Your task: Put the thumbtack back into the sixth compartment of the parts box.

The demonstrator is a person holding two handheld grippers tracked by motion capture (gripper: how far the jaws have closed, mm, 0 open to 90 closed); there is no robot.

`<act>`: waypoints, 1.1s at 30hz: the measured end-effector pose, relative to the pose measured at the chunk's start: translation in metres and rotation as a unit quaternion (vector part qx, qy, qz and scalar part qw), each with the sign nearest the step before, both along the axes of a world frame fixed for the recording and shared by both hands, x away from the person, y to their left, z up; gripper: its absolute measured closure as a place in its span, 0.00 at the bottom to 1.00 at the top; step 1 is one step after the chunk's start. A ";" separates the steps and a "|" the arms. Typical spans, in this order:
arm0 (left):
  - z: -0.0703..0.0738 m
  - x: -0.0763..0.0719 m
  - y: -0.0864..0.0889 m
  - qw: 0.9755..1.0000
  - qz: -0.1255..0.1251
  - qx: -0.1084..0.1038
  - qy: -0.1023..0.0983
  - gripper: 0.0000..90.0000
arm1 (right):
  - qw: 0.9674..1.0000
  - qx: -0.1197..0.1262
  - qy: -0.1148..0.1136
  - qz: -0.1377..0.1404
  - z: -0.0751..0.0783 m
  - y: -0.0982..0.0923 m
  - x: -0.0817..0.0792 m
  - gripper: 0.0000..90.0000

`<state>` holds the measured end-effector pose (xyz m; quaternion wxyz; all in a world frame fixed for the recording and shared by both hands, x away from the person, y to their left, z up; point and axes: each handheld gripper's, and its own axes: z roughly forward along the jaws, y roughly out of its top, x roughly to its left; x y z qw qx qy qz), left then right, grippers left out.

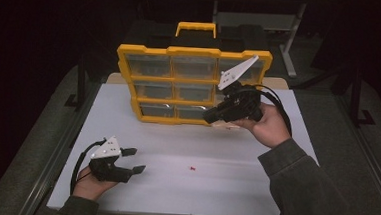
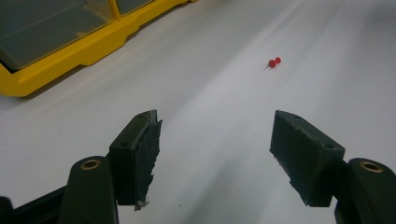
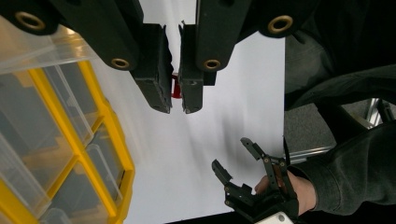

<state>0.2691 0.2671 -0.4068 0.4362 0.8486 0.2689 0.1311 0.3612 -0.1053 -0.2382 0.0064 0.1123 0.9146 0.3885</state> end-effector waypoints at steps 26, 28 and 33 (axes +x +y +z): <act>0.000 0.000 0.001 1.000 -0.001 -0.001 -0.003 0.36 | 0.999 0.001 -0.021 -0.036 0.028 -0.025 0.014 0.91; 0.000 0.000 0.000 1.000 -0.001 0.001 0.000 0.36 | 0.999 0.000 -0.018 -0.044 0.030 -0.028 0.016 0.91; 0.000 0.000 0.001 1.000 0.000 0.000 -0.004 0.35 | 0.998 -0.001 -0.018 -0.052 0.031 -0.033 0.019 0.91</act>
